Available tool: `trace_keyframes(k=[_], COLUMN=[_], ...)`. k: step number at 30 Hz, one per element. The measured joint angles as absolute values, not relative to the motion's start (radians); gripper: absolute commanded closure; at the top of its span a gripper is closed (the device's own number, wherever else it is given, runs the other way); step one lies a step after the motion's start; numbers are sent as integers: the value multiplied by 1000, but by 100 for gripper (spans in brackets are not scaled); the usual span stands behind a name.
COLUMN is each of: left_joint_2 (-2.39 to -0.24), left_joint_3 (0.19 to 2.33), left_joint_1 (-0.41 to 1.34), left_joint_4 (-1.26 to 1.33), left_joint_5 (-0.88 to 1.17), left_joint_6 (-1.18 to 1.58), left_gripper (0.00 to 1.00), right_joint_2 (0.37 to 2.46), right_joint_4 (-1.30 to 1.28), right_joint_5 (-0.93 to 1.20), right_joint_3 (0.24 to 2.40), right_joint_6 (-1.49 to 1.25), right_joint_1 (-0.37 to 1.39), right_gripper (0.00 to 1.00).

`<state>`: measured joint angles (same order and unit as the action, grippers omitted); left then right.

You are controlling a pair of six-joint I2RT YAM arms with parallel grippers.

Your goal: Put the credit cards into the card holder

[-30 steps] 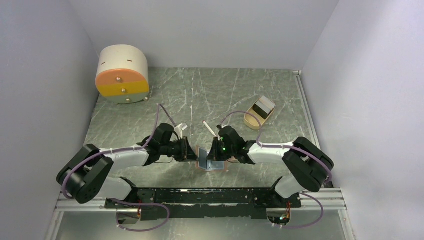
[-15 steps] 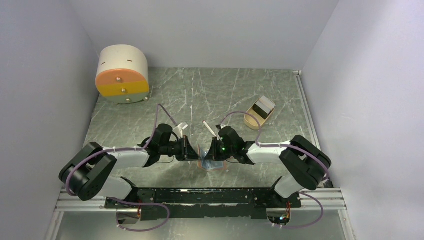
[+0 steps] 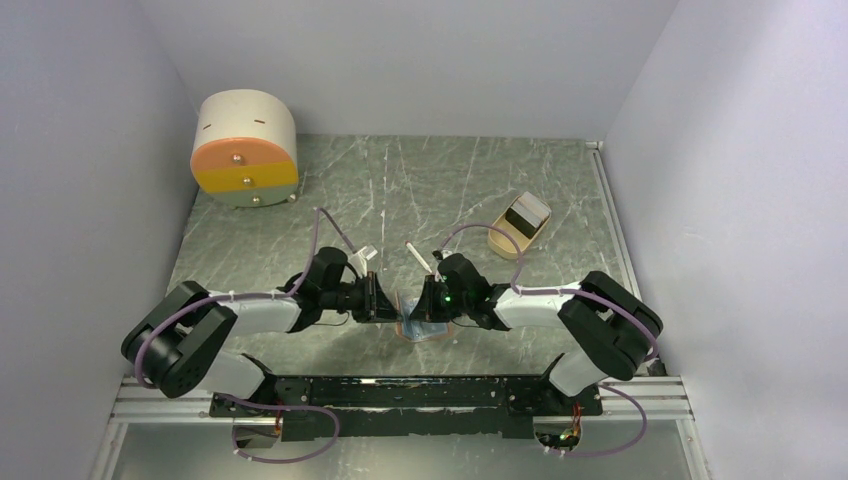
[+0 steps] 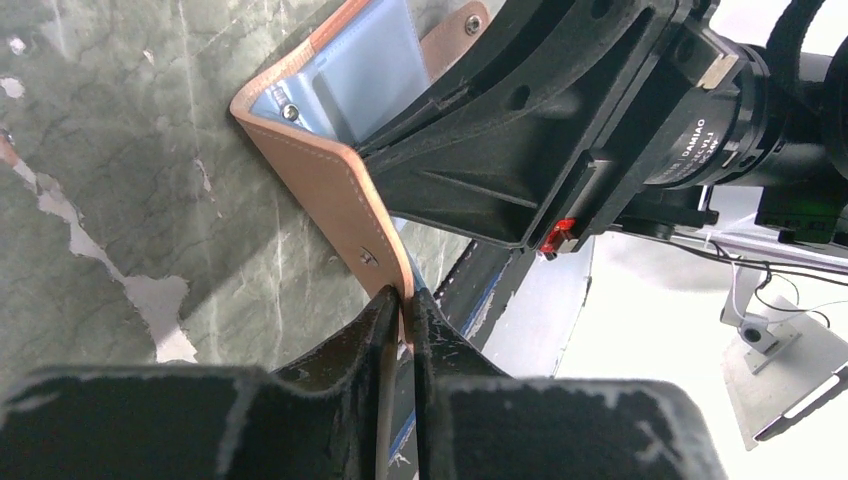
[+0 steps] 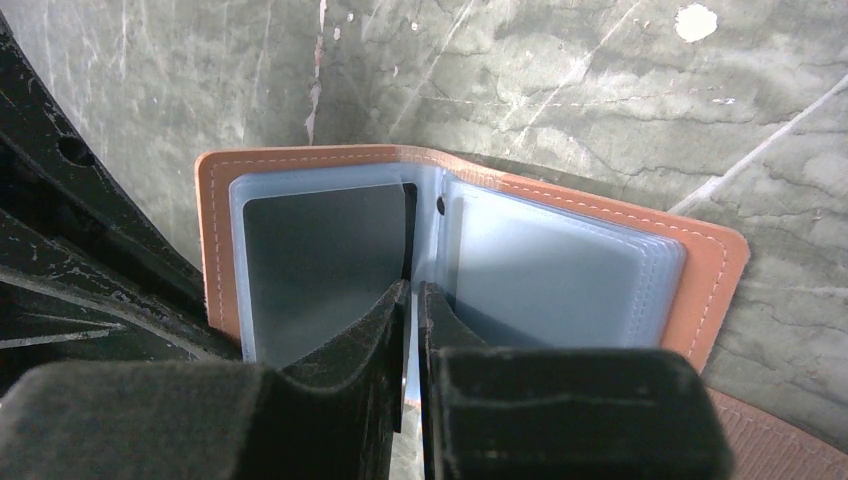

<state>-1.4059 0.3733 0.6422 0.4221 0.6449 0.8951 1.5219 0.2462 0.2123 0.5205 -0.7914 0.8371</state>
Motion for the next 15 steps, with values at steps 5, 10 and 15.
trace_keyframes(k=[5, 10, 15], left_joint_2=[-1406, -1406, -1407], left_joint_3=[405, 450, 461], left_joint_1=[651, 669, 672], left_joint_4=[352, 258, 202], left_joint_5=[620, 565, 527], left_joint_6=[878, 854, 842], left_gripper=[80, 80, 79], right_joint_2=[1518, 1517, 1519], right_joint_4=[247, 258, 262], right_joint_5=[208, 205, 205], right_joint_3=[519, 512, 512], right_joint_6=[-793, -801, -803], right_joint_1=[837, 837, 838], right_gripper=[86, 86, 85])
